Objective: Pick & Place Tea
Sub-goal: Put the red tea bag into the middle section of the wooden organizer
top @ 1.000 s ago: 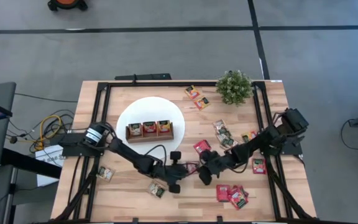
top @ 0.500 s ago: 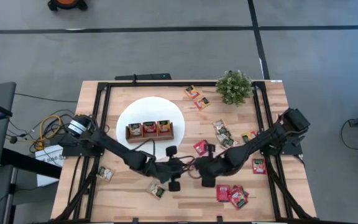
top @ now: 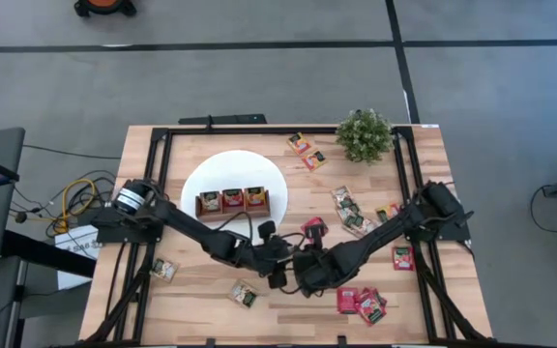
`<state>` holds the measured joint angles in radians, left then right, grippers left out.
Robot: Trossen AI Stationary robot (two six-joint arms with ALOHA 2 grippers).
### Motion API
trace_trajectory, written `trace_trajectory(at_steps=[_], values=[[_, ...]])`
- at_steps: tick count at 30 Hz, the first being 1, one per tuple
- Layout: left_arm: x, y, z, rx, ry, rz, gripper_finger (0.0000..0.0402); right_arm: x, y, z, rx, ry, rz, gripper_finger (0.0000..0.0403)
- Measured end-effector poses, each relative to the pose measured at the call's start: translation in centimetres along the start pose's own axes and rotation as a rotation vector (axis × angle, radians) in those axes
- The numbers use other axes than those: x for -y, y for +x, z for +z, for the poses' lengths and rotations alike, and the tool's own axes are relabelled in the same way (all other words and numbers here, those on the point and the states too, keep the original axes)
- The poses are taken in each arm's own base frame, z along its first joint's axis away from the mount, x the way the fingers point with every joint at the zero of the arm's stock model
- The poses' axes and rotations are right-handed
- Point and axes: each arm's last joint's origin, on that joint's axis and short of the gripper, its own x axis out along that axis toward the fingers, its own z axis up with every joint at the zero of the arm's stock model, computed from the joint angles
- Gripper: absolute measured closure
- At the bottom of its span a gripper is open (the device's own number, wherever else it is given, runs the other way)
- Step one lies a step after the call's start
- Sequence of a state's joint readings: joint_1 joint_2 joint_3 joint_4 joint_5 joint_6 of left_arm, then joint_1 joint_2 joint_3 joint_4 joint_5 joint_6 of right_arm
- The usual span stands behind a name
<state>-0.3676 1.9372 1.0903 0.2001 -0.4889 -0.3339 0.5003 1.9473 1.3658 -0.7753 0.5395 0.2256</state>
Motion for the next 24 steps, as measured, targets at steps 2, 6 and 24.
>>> trace_trajectory(at_steps=[2, 6, 24], values=[[0.0, 0.1, -0.1, -0.005, 0.004, -0.004, 0.0233, 0.0, -0.5, 0.0, 0.013, -0.003, -0.012, 0.0403], [0.2, 0.0, 0.5, 0.046, -0.007, -0.025, 0.0267, 0.0, -0.7, 0.1, 0.027, 0.001, -0.015, 0.0403], [1.4, -3.4, -0.1, 0.053, 0.106, 0.263, 0.0401, 0.1, -2.8, -1.6, 0.054, 0.231, -0.153, 0.0220]])
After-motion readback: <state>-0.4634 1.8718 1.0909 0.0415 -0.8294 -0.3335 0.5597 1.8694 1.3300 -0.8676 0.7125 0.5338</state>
